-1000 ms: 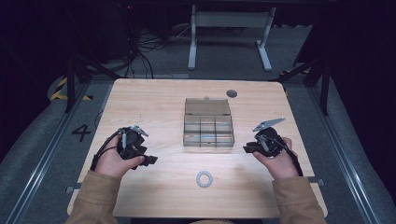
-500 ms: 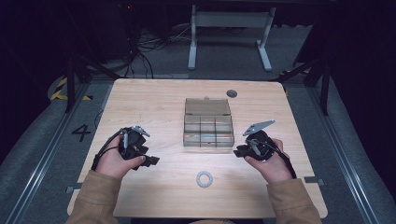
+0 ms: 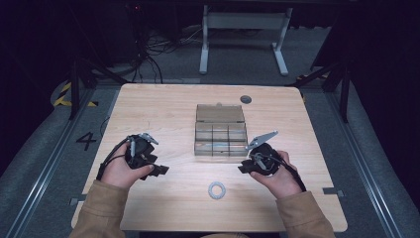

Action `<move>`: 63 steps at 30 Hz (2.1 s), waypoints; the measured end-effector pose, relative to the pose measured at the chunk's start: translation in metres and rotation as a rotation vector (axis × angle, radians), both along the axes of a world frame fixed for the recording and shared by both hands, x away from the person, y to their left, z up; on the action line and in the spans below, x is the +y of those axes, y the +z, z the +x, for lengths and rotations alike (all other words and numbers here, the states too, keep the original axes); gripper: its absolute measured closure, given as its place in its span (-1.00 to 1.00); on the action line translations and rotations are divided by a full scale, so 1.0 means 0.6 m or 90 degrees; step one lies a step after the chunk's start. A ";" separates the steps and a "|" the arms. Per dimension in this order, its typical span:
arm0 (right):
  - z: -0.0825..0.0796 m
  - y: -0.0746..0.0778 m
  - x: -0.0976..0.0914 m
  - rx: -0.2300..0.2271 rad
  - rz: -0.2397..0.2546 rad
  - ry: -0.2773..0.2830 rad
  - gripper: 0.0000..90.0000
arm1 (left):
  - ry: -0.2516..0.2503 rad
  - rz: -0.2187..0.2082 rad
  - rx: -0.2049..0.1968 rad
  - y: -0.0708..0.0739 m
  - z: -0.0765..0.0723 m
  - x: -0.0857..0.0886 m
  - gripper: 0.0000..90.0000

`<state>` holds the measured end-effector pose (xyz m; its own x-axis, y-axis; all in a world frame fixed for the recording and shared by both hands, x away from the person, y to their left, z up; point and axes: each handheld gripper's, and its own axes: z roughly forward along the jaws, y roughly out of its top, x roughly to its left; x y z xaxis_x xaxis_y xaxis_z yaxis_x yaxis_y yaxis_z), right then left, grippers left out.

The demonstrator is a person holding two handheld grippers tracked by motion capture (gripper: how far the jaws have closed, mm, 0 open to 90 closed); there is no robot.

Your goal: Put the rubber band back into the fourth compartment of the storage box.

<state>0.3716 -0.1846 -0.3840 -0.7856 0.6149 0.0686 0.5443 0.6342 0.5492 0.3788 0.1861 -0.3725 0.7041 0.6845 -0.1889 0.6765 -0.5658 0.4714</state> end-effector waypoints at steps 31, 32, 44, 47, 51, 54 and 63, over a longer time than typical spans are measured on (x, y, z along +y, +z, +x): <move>-0.015 -0.039 0.069 0.045 -0.052 0.067 0.65 | -0.004 0.000 -0.004 0.007 -0.003 -0.001 -0.20; -0.016 -0.041 0.072 0.046 -0.054 0.070 0.65 | -0.004 0.000 -0.004 0.007 -0.003 -0.001 -0.20; -0.017 -0.073 0.103 0.048 -0.074 0.090 0.63 | -0.011 0.003 -0.002 0.005 -0.002 -0.004 -0.21; -0.018 -0.077 0.109 0.044 -0.078 0.093 0.63 | -0.014 0.006 -0.002 0.005 -0.002 -0.005 -0.22; -0.018 -0.081 0.114 0.040 -0.075 0.089 0.62 | -0.014 0.006 -0.001 0.003 -0.002 -0.006 -0.22; -0.017 -0.085 0.116 0.037 -0.078 0.085 0.62 | -0.014 0.006 0.001 0.003 -0.002 -0.006 -0.22; -0.016 -0.092 0.120 0.027 -0.090 0.080 0.62 | -0.016 0.006 0.001 0.003 -0.002 -0.007 -0.22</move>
